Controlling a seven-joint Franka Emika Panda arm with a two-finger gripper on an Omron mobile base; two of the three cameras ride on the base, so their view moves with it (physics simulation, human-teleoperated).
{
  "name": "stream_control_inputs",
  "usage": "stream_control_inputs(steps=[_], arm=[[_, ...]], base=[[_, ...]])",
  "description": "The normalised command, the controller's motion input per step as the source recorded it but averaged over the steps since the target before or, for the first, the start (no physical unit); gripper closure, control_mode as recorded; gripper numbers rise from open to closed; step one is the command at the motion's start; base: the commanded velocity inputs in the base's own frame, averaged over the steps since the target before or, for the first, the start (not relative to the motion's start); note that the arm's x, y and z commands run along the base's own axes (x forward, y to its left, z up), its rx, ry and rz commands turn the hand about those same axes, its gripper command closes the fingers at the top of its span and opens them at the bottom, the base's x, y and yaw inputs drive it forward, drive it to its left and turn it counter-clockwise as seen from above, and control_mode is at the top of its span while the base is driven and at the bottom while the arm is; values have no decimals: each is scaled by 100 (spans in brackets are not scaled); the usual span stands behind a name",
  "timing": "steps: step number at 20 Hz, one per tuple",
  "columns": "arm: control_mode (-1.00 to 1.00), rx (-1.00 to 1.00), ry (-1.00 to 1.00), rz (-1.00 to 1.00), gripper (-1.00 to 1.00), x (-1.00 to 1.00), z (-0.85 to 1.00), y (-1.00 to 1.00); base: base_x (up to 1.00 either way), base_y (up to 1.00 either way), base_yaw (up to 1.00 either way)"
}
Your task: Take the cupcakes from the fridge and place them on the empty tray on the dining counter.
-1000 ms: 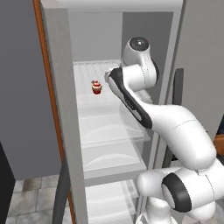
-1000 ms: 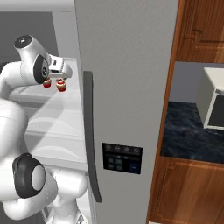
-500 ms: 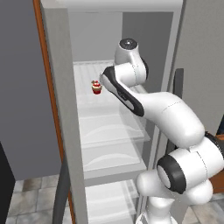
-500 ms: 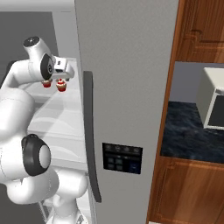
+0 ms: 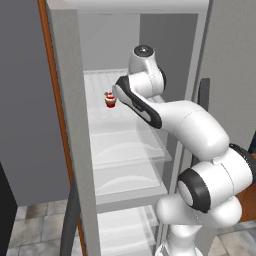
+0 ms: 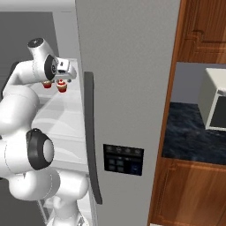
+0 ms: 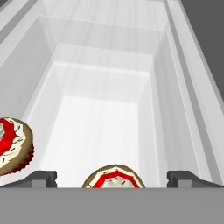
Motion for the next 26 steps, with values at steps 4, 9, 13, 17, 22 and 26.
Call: stream_control_inputs(steps=[4, 9, 13, 17, 22, 26], arm=[[-100, 0, 0, 0, -100, 0, -10, 0], [-100, 0, 0, 0, -100, 0, -1, 0], [-100, 0, 0, 0, -100, 0, -2, 0], [-100, 0, 0, 0, -100, -3, -1, 0], [-100, 0, 0, 0, -100, -1, -8, 0], [-100, 0, 1, 0, -100, 0, -21, 0]], base=[[0, 0, 0], [0, 0, 0], [0, 0, 0], [0, 0, 0], [0, 0, 0], [0, 0, 0]])
